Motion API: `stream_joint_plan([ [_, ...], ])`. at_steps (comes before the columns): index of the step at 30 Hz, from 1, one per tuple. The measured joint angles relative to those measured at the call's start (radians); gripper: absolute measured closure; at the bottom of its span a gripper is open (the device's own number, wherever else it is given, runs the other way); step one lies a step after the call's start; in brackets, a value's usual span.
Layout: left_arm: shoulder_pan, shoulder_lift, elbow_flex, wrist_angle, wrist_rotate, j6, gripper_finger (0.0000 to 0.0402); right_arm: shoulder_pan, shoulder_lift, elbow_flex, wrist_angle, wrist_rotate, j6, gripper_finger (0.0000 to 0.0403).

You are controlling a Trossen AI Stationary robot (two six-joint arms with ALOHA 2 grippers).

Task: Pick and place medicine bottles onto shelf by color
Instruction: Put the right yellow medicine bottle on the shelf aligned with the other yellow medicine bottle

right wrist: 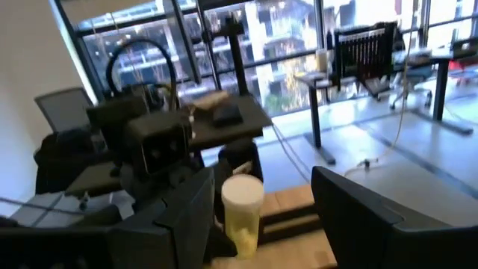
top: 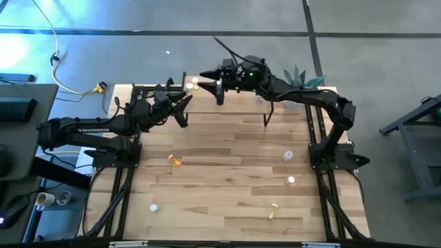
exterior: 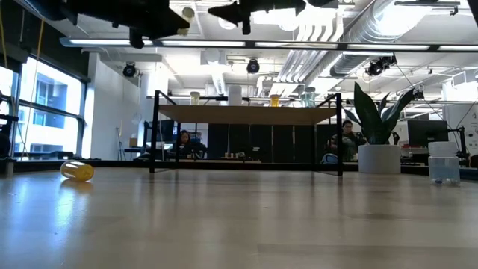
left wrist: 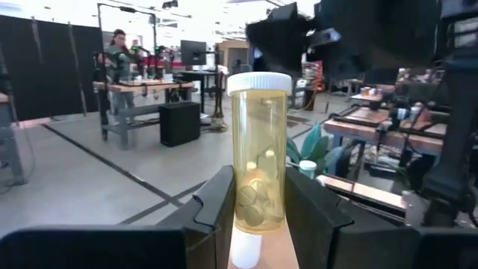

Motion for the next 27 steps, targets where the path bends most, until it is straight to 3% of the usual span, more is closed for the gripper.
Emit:
stream_joint_plan([
  [12, 0.005, 0.066, -0.001, 0.193, 0.019, -0.032, 0.0309, 0.001, 0.009, 0.000, -0.062, 0.002, 0.026, 0.0187],
  [27, 0.004, 0.158, 0.046, 0.269, 0.105, 0.012, 0.0309, 0.021, 0.009, 0.000, -0.085, -0.030, 0.026, 0.0187],
])
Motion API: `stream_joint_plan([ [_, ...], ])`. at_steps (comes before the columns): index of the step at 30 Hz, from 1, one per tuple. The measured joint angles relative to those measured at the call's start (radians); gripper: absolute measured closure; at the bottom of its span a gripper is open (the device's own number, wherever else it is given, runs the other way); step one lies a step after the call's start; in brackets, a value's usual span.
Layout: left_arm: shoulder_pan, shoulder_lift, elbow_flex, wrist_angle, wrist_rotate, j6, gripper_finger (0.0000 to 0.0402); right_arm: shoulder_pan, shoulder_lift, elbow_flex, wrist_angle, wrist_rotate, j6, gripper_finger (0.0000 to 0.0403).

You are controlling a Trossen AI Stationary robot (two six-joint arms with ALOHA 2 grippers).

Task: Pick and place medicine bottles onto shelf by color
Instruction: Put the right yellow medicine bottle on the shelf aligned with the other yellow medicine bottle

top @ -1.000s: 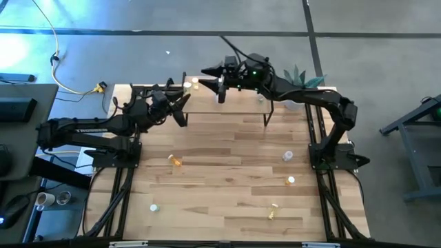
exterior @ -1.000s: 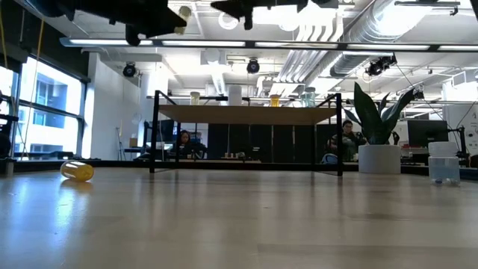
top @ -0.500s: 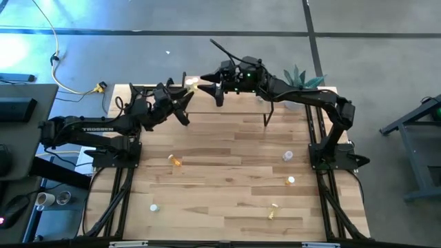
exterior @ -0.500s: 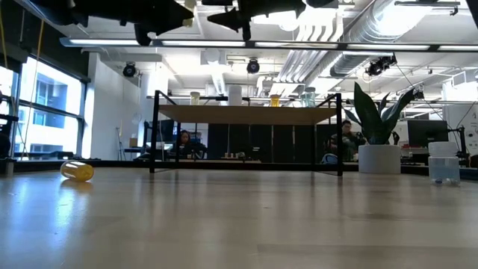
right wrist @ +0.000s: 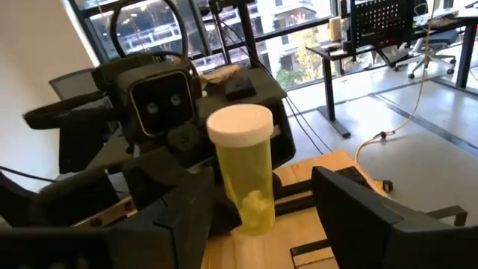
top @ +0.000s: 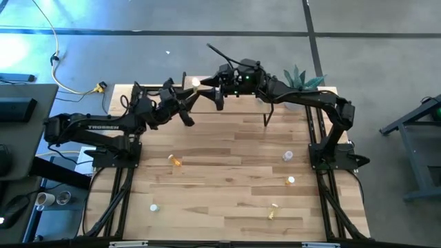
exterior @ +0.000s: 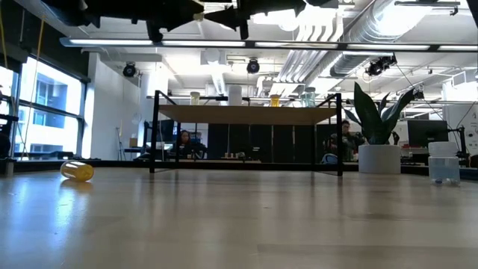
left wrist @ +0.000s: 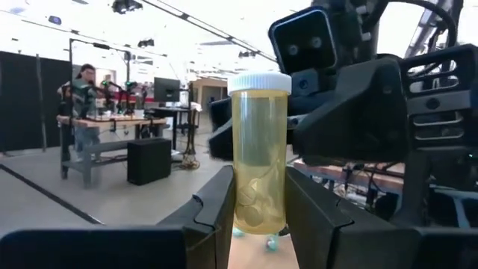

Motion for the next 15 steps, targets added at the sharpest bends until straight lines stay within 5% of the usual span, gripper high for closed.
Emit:
stream_joint_plan([
  [10, 0.000, 0.076, 0.063, -0.003, -0.001, 0.006, 0.0309, 0.000, -0.001, 0.000, -0.014, -0.001, -0.024, 0.0190],
  [15, 0.000, 0.086, 0.068, -0.003, -0.008, 0.018, 0.0309, 0.000, -0.001, 0.000, -0.016, -0.001, -0.027, 0.0226],
])
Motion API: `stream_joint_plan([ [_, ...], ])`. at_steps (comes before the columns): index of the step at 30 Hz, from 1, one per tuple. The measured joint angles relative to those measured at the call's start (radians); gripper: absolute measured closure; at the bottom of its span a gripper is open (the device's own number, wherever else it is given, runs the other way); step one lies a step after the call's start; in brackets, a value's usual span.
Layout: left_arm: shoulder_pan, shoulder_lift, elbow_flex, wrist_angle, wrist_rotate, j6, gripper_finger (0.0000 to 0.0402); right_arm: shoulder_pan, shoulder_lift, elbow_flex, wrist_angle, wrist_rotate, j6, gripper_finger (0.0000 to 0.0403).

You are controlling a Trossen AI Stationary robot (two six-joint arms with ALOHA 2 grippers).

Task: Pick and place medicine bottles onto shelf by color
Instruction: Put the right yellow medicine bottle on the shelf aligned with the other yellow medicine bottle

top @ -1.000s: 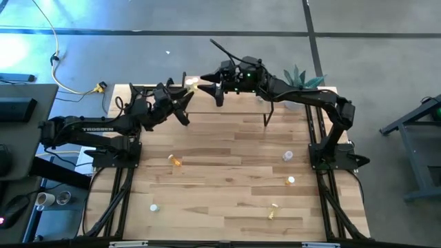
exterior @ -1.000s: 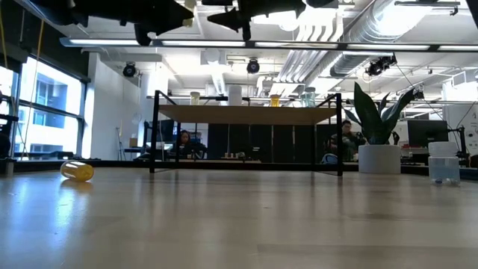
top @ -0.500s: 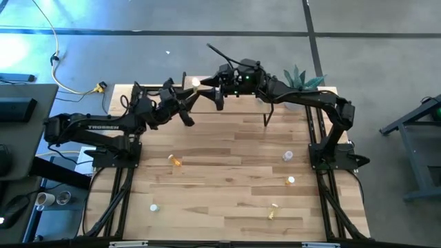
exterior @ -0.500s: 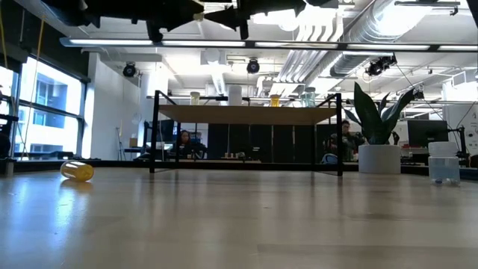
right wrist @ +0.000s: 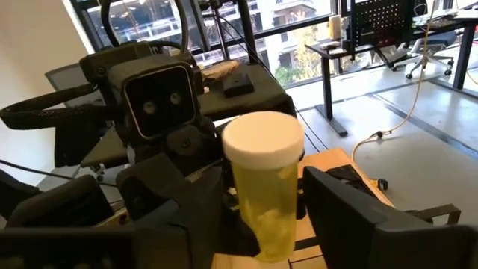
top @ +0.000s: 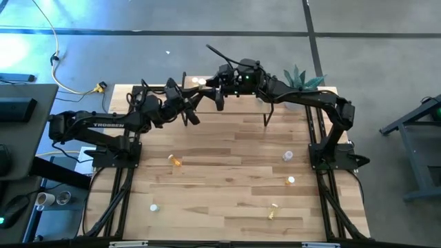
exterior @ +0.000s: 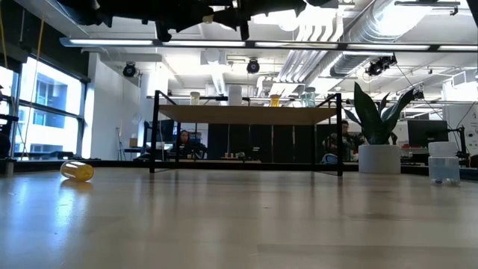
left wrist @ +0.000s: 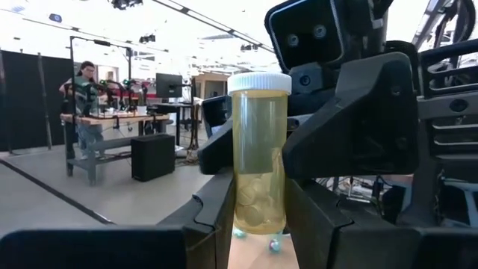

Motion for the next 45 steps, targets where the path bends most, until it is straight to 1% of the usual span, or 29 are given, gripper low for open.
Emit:
stream_joint_plan([
  [6, 0.000, 0.000, 0.000, 0.000, -0.018, 0.026, 0.0309, 0.000, -0.001, 0.000, 0.000, 0.001, -0.018, 0.0276],
  [12, 0.000, 0.000, 0.000, -0.001, -0.020, 0.032, 0.0309, -0.001, -0.001, 0.000, 0.001, 0.008, -0.022, 0.0305],
  [21, 0.000, 0.000, 0.000, -0.008, -0.022, 0.034, 0.0309, -0.001, -0.001, 0.000, -0.001, 0.008, -0.021, 0.0312],
  [26, 0.000, -0.002, 0.002, -0.050, -0.028, 0.034, 0.0305, -0.001, -0.001, 0.000, -0.012, 0.009, -0.017, 0.0312],
  [30, 0.000, -0.003, 0.003, -0.090, 0.000, 0.038, 0.0280, -0.001, 0.001, -0.001, -0.012, 0.007, -0.009, 0.0313],
  [36, -0.001, 0.000, 0.001, -0.172, 0.027, 0.034, 0.0220, 0.000, 0.000, 0.000, 0.003, 0.009, 0.008, 0.0313],
  [39, 0.000, -0.010, 0.001, -0.234, 0.030, -0.015, 0.0197, 0.000, 0.000, 0.000, -0.006, 0.010, 0.007, 0.0313],
  [42, 0.000, -0.040, 0.001, -0.297, 0.067, -0.080, 0.0187, -0.001, -0.001, 0.000, -0.046, 0.010, 0.005, 0.0313],
  [45, -0.001, -0.081, 0.001, -0.387, 0.094, -0.109, 0.0187, 0.000, -0.006, 0.000, -0.097, 0.009, 0.004, 0.0313],
])
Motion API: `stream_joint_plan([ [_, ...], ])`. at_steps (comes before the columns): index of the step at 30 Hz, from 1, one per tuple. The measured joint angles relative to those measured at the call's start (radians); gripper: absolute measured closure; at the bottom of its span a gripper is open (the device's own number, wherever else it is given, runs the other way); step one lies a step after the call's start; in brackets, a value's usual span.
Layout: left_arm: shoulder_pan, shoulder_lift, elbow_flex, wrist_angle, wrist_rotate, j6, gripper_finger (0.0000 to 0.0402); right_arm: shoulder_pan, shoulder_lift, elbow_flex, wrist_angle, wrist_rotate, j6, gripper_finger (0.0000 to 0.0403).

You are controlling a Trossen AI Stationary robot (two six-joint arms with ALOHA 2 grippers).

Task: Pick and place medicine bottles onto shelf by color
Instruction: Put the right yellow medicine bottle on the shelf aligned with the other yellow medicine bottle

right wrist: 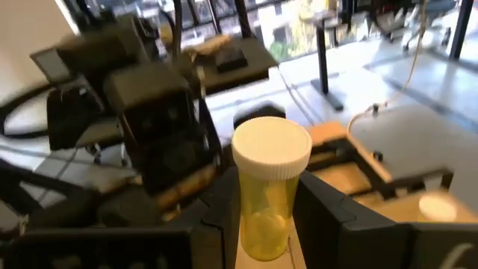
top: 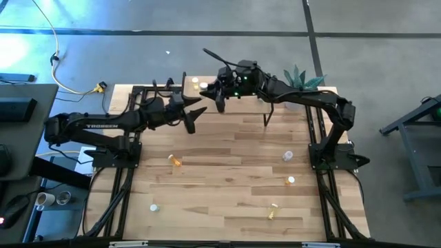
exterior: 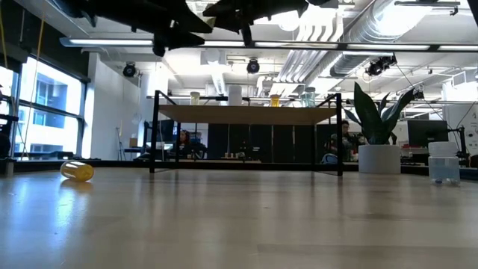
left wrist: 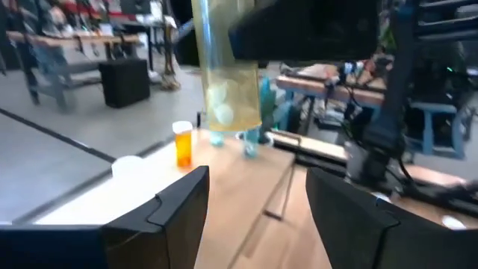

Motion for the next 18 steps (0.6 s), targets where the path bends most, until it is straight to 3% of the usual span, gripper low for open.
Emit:
stream_joint_plan([
  [12, 0.000, -0.175, 0.000, -0.277, 0.141, -0.013, 0.0190, 0.031, -0.006, 0.000, -0.321, -0.065, -0.002, 0.0313],
  [18, 0.001, -0.189, 0.029, -0.398, 0.221, -0.123, 0.0190, 0.061, 0.002, 0.000, -0.453, -0.093, -0.029, 0.0313],
])
